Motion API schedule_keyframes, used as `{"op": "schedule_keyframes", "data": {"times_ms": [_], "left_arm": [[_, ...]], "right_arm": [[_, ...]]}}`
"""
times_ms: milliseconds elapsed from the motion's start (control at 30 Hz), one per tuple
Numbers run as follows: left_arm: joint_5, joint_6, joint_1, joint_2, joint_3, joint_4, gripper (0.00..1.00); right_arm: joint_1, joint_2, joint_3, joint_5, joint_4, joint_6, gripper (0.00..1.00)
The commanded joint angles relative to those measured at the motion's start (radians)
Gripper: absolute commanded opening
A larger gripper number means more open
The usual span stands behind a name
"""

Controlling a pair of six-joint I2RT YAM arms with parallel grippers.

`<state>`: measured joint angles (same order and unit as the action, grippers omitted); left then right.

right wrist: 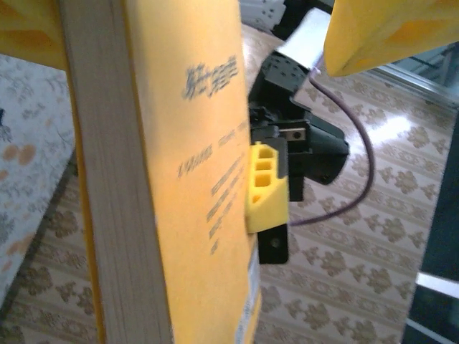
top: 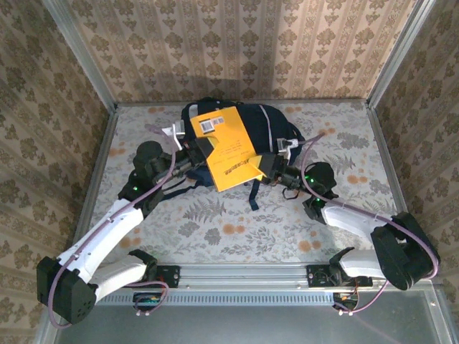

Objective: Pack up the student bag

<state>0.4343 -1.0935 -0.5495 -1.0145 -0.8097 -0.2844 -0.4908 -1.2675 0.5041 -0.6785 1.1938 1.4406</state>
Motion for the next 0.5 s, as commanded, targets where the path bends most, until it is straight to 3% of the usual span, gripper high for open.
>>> {"op": "schedule_keyframes", "data": {"times_ms": [0, 267, 467], "left_arm": [[-0.103, -0.006, 0.000, 0.009, -0.037, -0.127, 0.00], [-0.174, -0.044, -0.045, -0.062, -0.042, -0.250, 0.00], [-0.248, -0.051, -0.075, -0.067, -0.049, -0.253, 0.00]], "right_arm": [[-0.023, 0.072, -0.011, 0.118, 0.143, 0.042, 0.75], [-0.076, 0.051, 0.005, 0.299, 0.135, 0.073, 0.73], [-0.143, 0.047, -0.004, 0.456, 0.071, -0.003, 0.60]]}}
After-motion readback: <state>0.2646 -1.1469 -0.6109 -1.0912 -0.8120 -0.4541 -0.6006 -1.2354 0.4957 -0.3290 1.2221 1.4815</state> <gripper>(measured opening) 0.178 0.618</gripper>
